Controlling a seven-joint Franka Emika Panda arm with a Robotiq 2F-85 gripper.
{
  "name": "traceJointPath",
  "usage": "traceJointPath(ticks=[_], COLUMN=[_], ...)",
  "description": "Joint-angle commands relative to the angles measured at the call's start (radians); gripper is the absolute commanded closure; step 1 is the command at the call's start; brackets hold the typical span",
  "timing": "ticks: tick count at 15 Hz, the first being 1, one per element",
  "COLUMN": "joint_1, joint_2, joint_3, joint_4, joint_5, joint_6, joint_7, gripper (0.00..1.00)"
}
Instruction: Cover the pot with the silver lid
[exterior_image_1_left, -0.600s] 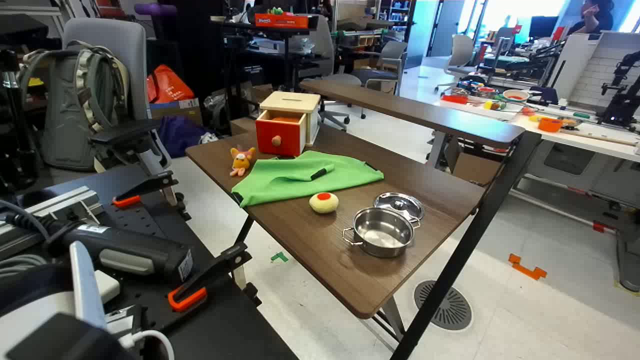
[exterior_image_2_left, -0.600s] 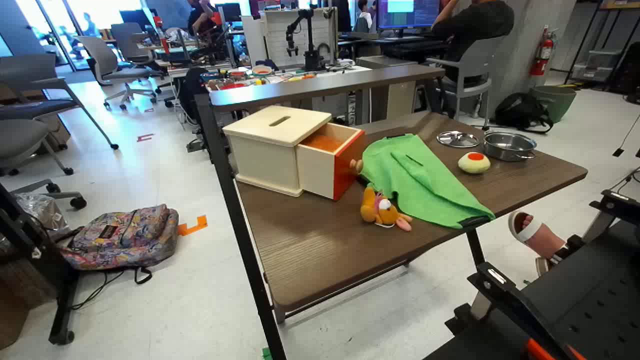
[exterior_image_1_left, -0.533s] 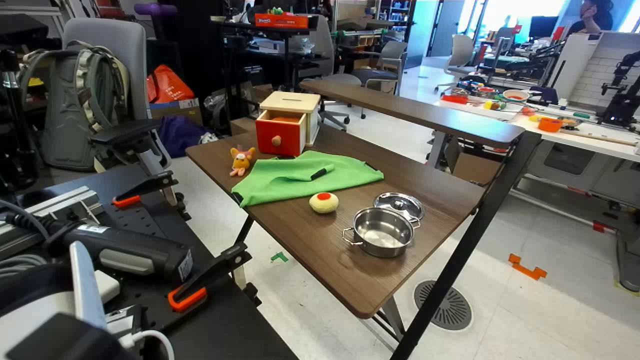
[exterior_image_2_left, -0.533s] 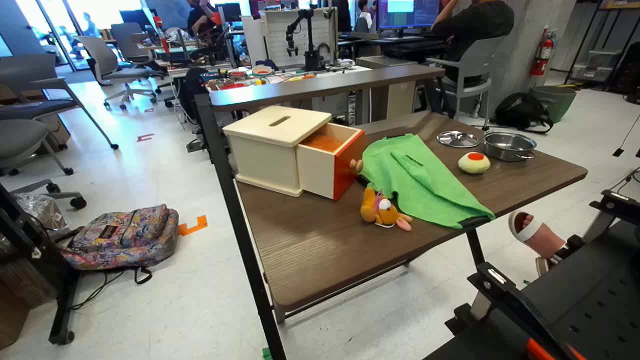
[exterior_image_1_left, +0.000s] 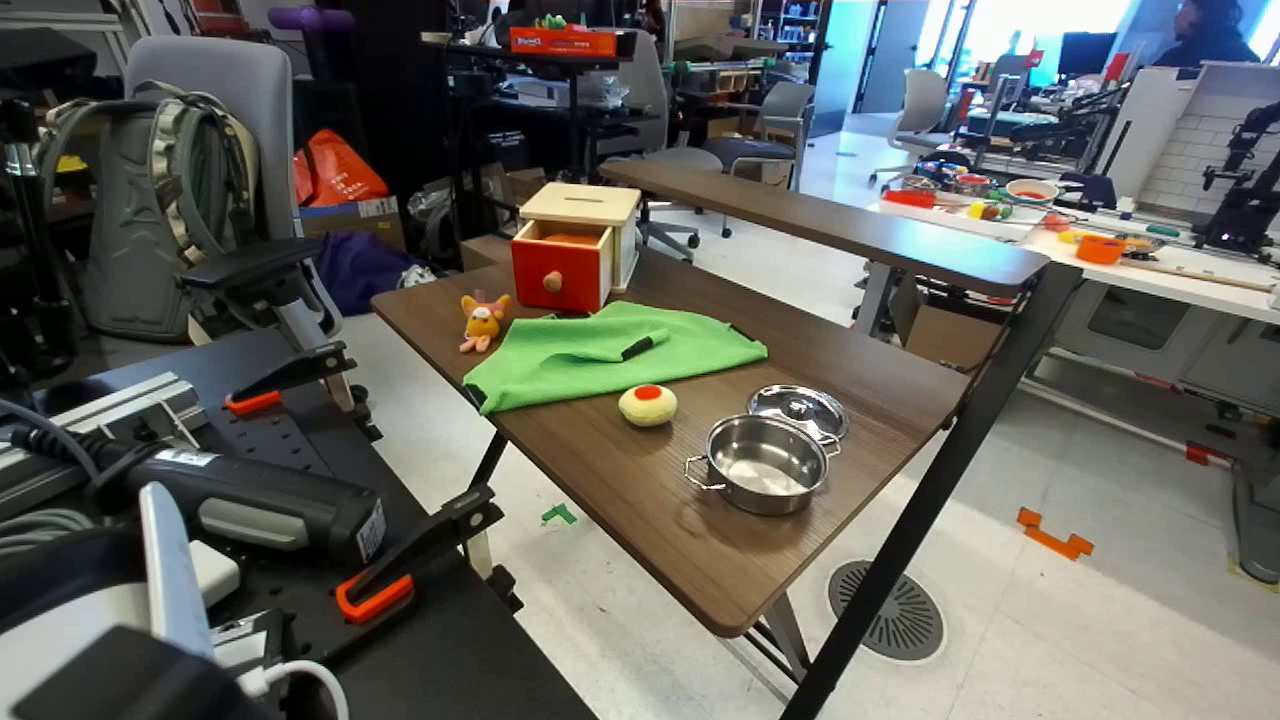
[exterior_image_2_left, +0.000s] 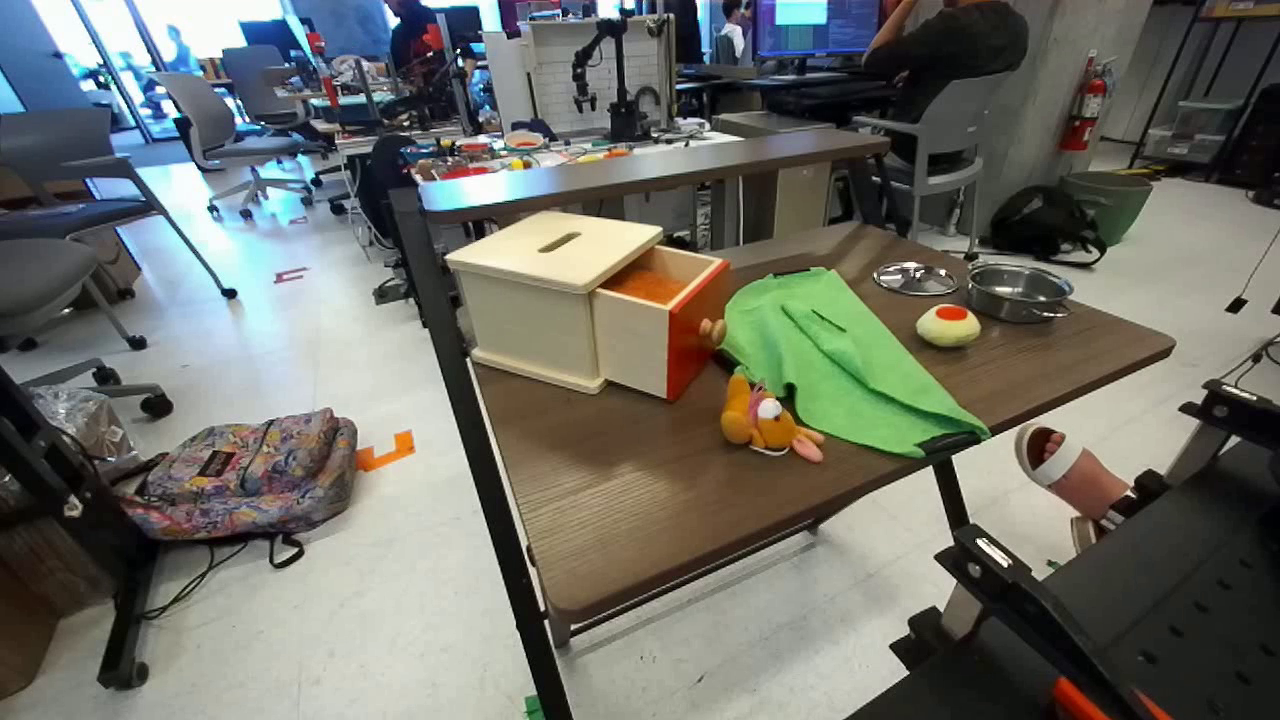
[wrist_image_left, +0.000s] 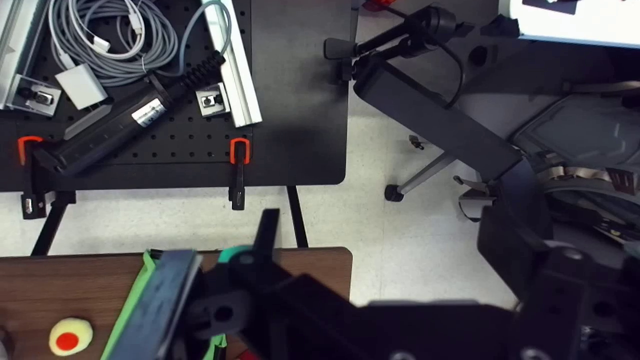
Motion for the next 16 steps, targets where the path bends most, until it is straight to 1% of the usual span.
traceJointPath(ticks=[1,4,8,13,16], joint_1=[-0.042,-0.052,-0.079,-0.144,-0.185], joint_2=[0.038,0.122,0.263,0.44,0.53], joint_3=[0.023,0.009,-0.01,-0.057,-0.099], joint_4=[0.027,0.069,0.131,0.197,0.235], joint_5=[-0.004,-0.006,-0.029,-0.094,-0.13], joint_6=[0.112,0.233,0.337,0.399,0.411], joint_7=[-0.027,-0.051,-0.071,-0.065,-0.064], gripper=[0.0,0.0,0.0,0.0,0.0])
